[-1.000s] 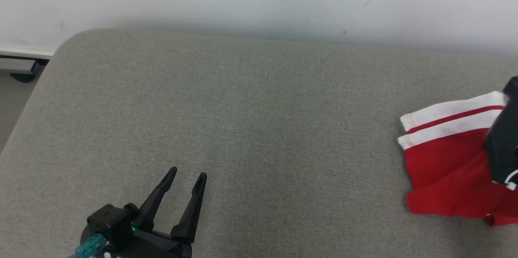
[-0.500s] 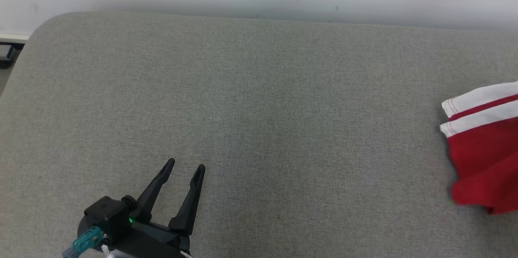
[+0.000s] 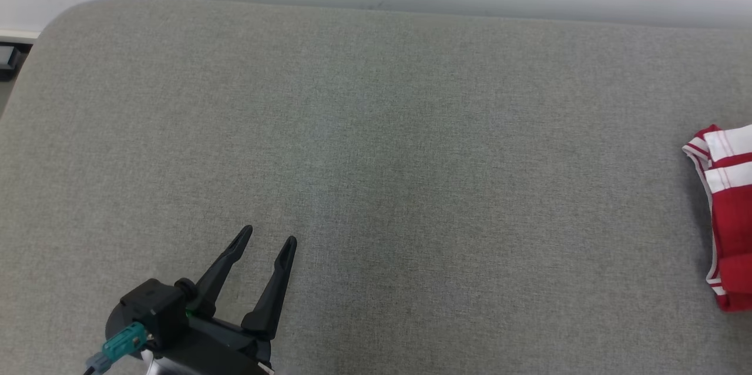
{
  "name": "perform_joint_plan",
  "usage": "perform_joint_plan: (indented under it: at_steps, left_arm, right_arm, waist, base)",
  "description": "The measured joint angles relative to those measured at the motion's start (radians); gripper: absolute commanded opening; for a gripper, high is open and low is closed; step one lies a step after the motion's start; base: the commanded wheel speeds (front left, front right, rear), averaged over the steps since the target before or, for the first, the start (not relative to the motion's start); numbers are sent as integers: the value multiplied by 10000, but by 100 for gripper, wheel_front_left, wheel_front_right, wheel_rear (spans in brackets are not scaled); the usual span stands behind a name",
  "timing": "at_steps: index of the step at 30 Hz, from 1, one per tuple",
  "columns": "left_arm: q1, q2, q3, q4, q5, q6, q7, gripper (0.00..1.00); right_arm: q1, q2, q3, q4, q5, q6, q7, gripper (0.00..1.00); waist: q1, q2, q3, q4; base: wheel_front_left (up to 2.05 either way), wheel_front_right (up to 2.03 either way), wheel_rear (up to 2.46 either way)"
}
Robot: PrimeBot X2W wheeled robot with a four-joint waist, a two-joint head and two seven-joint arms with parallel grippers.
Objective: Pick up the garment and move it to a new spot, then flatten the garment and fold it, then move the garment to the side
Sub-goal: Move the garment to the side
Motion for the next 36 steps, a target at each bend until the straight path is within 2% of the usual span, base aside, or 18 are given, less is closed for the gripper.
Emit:
perform_joint_plan:
  at_steps: [4, 5, 6, 7, 8, 9, 19, 24, 26, 31, 36]
  left_arm:
    - [-3, 73, -50, -59, 23, 19, 81, 100]
    - [-4, 86, -59, -69, 25, 21, 96, 100]
    - [-5, 100, -65, -81, 25, 31, 115, 100]
    - [-5, 113, -65, -98, 25, 33, 115, 100]
    - [-5, 125, -65, -107, 27, 50, 121, 100]
    - [-5, 144, -67, -113, 27, 73, 130, 100]
    - [-5, 198, -132, -159, 48, 105, 169, 100]
    - [-6, 140, -219, -123, 102, 79, 105, 100]
    - [-7, 90, -165, -102, 102, 148, 25, 100]
    - [38, -100, 261, -27, 117, 523, -253, 100]
    - [419, -324, 809, -23, -48, 892, -374, 100]
  right_arm:
    - [-123, 410, -430, 414, -844, 2, -552, 0]
    - [-179, 489, -522, 504, -1051, 2, -692, 3]
    - [-229, 583, -602, 587, -1231, 2, -836, 36]
    - [-237, 625, -625, 662, -1402, 2, -965, 63]
    - [-248, 694, -754, 771, -1647, 6, -1020, 95]
    - [-251, 708, -800, 849, -1877, 6, -1133, 100]
    - [-404, 907, -857, 1074, -2838, 6, -2429, 100]
    - [-389, 1183, -1200, 846, -3202, 8, -4021, 100]
    - [-442, 1551, -1636, 665, -3290, 6, -4821, 100]
    - [-388, 2560, -1896, 608, -2943, 8, -6594, 100]
    - [-150, 3931, -2194, 242, -2709, 8, -7812, 100]
  waist:
    - [0, 0, 114, 111]
    - [0, 0, 134, 138]
    - [0, 0, 152, 161]
    - [0, 0, 166, 180]
    - [0, 0, 172, 196]
    - [0, 0, 169, 204]
    - [0, 0, 33, 146]
    - [0, 0, -227, 100]
    - [-1, 0, -364, 91]
    - [-1, -2, -811, 40]
    - [-1, -2, -1424, -63]
  base:
    - [0, 0, 0]
    - [0, 0, 0]
    - [0, 0, 0]
    - [0, 0, 0]
    - [0, 0, 0]
    - [0, 0, 0]
    - [0, 0, 0]
    - [0, 0, 0]
    - [0, 0, 0]
    - [0, 0, 0]
    - [0, 0, 0]
